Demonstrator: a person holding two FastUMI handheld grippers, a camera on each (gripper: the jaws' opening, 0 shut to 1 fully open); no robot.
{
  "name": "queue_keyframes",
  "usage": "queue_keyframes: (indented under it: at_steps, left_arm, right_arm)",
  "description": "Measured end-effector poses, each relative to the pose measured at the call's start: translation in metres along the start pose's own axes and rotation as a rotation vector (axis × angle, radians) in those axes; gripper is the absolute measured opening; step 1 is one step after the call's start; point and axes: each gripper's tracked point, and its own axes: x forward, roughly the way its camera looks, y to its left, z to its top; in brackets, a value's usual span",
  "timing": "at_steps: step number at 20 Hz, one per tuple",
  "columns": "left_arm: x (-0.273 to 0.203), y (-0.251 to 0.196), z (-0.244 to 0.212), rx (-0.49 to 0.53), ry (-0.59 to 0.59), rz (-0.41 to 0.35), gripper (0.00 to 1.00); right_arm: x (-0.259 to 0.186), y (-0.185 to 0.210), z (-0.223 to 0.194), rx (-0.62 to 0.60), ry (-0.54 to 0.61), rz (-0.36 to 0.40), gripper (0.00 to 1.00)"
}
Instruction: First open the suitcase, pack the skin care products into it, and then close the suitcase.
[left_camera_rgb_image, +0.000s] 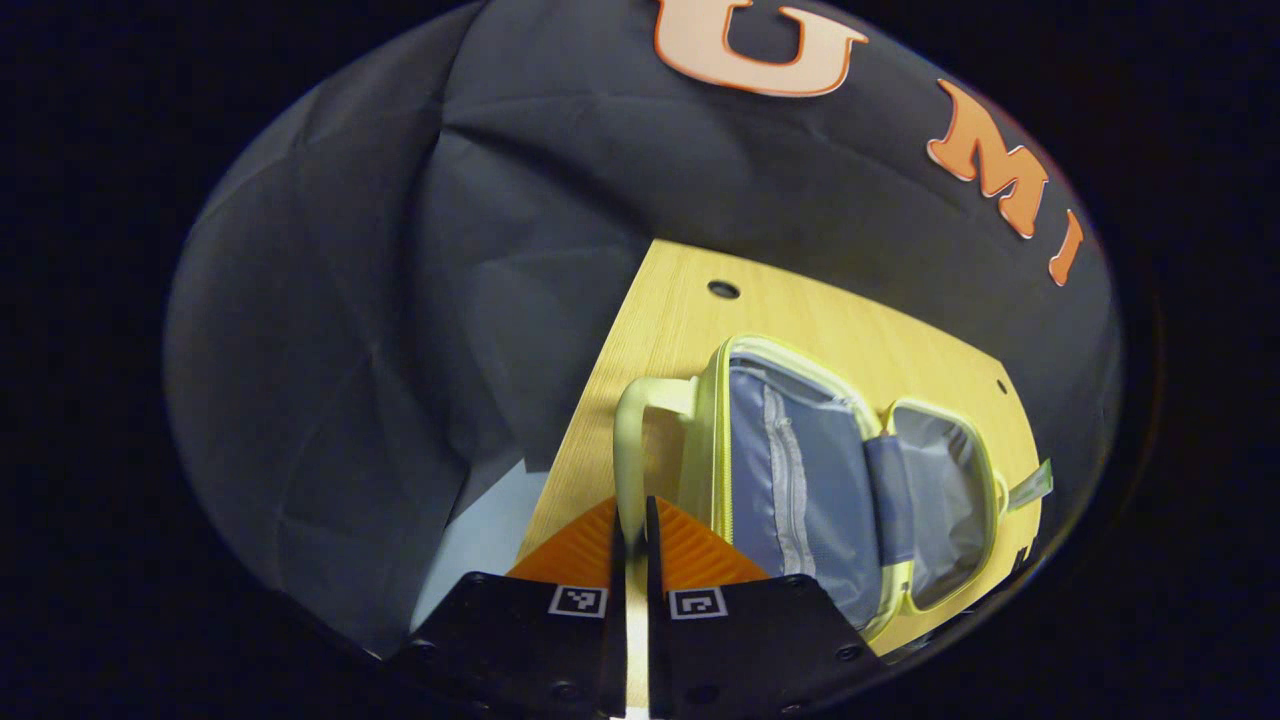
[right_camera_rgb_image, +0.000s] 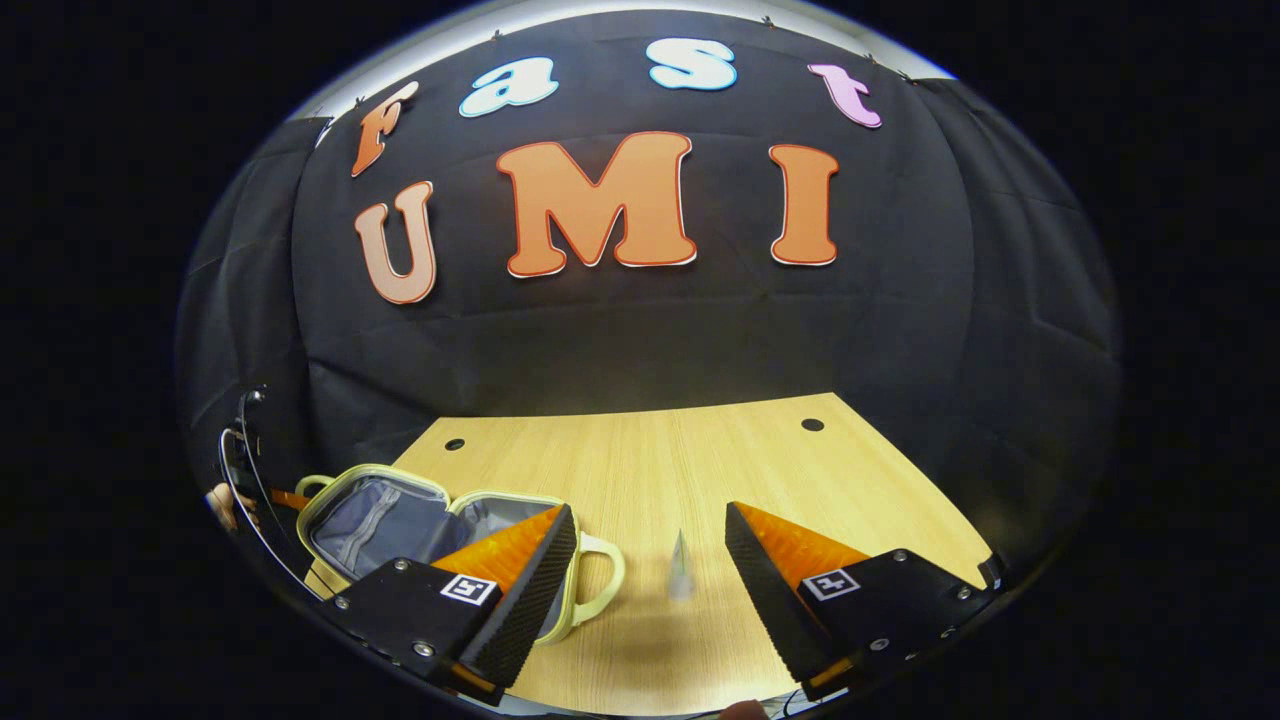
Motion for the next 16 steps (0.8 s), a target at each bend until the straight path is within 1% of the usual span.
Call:
queue_keyframes:
  at_steps: [1,2,4,5,6,7,8,9,11,13,16]
  left_arm:
    - [0.007,0.003,-0.008,0.008,0.017,0.013,0.08]
    - [0.012,0.006,-0.011,0.014,0.025,0.026,0.08]
    - [0.018,0.007,-0.018,-0.008,0.04,0.053,0.08]
    - [0.017,0.011,-0.016,-0.015,0.036,0.08,0.08]
    - [0.016,0.02,-0.014,0.006,0.023,0.13,0.08]
    - [0.014,0.025,-0.009,0.034,0.006,0.162,0.2]
    - [0.012,0.027,0.0,0.052,-0.014,0.165,0.19]
    - [0.007,0.022,0.008,0.063,-0.035,0.155,0.46]
    - [-0.007,0.008,0.021,0.098,-0.087,0.167,0.99]
    - [-0.026,-0.01,0.041,0.123,-0.15,0.183,1.0]
    - [-0.061,-0.058,0.069,0.136,-0.244,0.15,1.0]
  right_arm:
    - [-0.001,-0.002,0.001,0.004,-0.003,-0.003,0.95]
    - [-0.001,-0.004,0.002,0.006,-0.006,-0.006,0.95]
    - [-0.003,-0.007,-0.001,0.004,-0.002,-0.011,0.95]
    - [-0.004,-0.009,-0.002,0.004,0.0,-0.01,0.95]
    - [-0.005,-0.01,-0.003,0.004,0.001,-0.011,0.95]
    - [-0.005,-0.012,-0.003,0.001,-0.001,-0.013,0.95]
    - [-0.006,-0.015,-0.002,-0.003,-0.005,-0.016,0.95]
    - [-0.005,-0.018,-0.002,-0.007,-0.008,-0.018,0.95]
    - [-0.002,-0.023,-0.003,-0.02,-0.005,-0.012,0.95]
    - [0.001,-0.029,0.0,-0.034,-0.008,-0.009,0.95]
    - [0.008,-0.039,0.004,-0.046,-0.018,-0.002,0.95]
